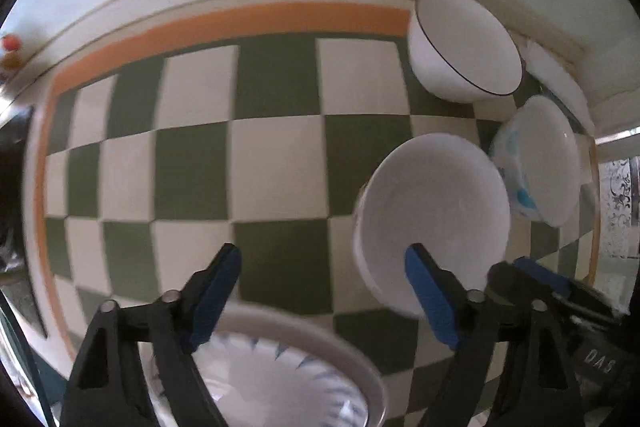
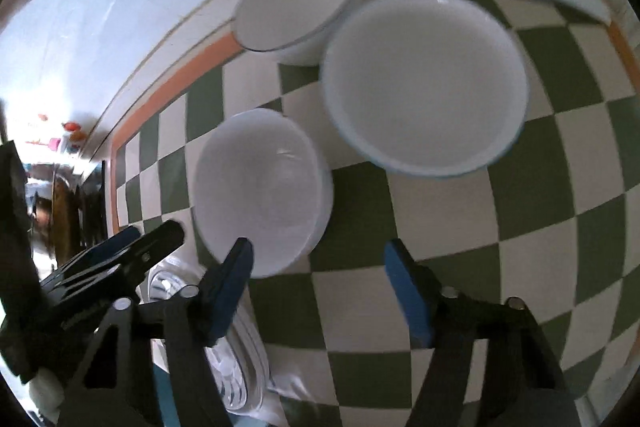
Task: Organize plates and bowls
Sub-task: 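Grasp the plain white bowl rim with both tools and lift it, then carry the plain white bowl with both tools over the blue-dotted bowl, then lower the plain white bowl into the blue-dotted bowl with both tools, then lift the nested bowls with both tools and carry them to the black-rimmed bowl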
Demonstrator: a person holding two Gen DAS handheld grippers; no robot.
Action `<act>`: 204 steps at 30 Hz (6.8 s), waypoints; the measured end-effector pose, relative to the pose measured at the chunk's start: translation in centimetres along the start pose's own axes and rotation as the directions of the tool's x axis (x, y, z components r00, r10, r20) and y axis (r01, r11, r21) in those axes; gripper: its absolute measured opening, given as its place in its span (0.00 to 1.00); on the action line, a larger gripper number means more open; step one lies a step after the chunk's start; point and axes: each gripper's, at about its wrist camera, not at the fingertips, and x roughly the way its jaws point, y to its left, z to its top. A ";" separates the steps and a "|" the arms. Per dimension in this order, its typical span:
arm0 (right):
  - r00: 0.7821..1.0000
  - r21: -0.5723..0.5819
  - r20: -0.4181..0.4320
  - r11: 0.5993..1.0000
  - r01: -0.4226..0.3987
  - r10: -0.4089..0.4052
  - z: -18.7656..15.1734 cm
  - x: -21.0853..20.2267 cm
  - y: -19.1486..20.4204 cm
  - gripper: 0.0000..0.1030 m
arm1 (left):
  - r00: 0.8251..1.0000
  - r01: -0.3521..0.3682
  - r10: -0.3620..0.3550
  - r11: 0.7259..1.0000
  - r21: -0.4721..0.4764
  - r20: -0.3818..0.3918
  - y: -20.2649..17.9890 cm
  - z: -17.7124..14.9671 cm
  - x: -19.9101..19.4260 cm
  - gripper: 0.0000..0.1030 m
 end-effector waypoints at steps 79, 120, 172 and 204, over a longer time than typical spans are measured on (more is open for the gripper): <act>0.995 0.157 0.041 0.983 -0.095 0.089 8.3 -3.6 -13.1 0.53 | 0.993 0.096 -0.085 0.986 0.138 -0.081 -12.8 5.3 2.4 0.28; 0.996 0.057 0.000 0.994 -0.092 0.092 -10.9 -12.5 -7.3 0.14 | 0.982 0.190 -0.186 0.954 0.233 -0.038 -10.8 -10.9 -9.0 0.10; 0.994 0.034 -0.031 0.994 -0.108 0.109 18.0 -1.0 -3.6 0.55 | 0.987 0.140 -0.152 0.974 -0.176 -0.051 -3.3 13.5 0.5 0.21; 0.998 -0.007 0.041 0.999 -0.051 0.051 10.7 -4.8 -2.2 0.12 | 0.988 0.150 -0.151 0.988 0.047 0.039 -8.6 5.7 -5.0 0.09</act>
